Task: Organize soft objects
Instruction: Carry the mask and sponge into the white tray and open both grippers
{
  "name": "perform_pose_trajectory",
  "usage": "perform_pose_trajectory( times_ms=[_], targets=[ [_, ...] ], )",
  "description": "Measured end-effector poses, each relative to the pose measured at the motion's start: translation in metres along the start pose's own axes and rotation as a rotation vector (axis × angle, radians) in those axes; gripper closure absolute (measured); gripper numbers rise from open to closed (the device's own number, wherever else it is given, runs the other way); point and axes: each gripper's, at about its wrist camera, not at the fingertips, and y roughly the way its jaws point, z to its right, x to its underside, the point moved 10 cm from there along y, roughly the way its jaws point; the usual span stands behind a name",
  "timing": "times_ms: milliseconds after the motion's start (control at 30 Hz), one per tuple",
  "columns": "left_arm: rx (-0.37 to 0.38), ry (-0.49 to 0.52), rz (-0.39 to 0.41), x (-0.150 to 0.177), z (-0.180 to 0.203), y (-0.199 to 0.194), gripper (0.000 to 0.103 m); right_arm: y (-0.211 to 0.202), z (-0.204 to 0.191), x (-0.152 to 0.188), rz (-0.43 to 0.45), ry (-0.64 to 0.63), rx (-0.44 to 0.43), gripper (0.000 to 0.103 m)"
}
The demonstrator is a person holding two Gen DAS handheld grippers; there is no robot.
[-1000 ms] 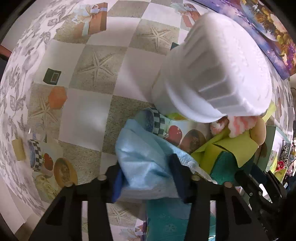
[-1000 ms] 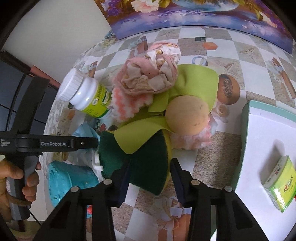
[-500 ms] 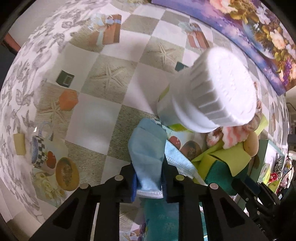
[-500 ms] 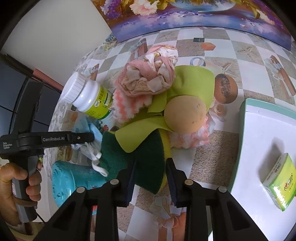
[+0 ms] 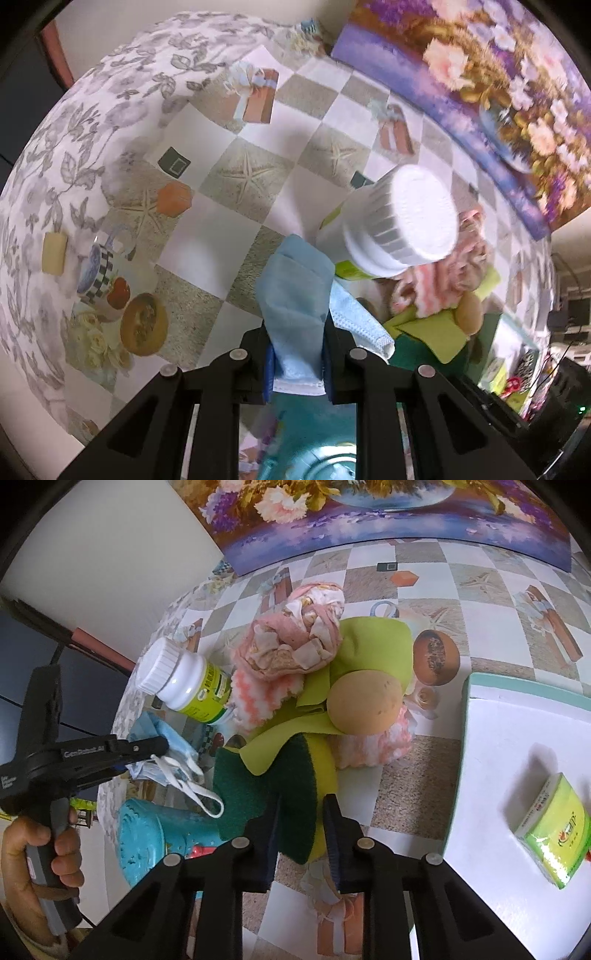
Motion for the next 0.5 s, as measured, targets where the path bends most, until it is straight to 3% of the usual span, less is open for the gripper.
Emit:
perform_pose_trajectory(
  times_ms=[233,500],
  targets=[
    [0.002,-0.009,0.080,0.018,0.015,-0.025,0.082,-0.016,0.002,0.000,0.028,0.024,-0.028,0.084],
    [-0.018,-0.002,0.179,0.028,0.047,-0.026,0.082,-0.037,0.005,-0.002,0.060,0.031,-0.048,0.084]
  ],
)
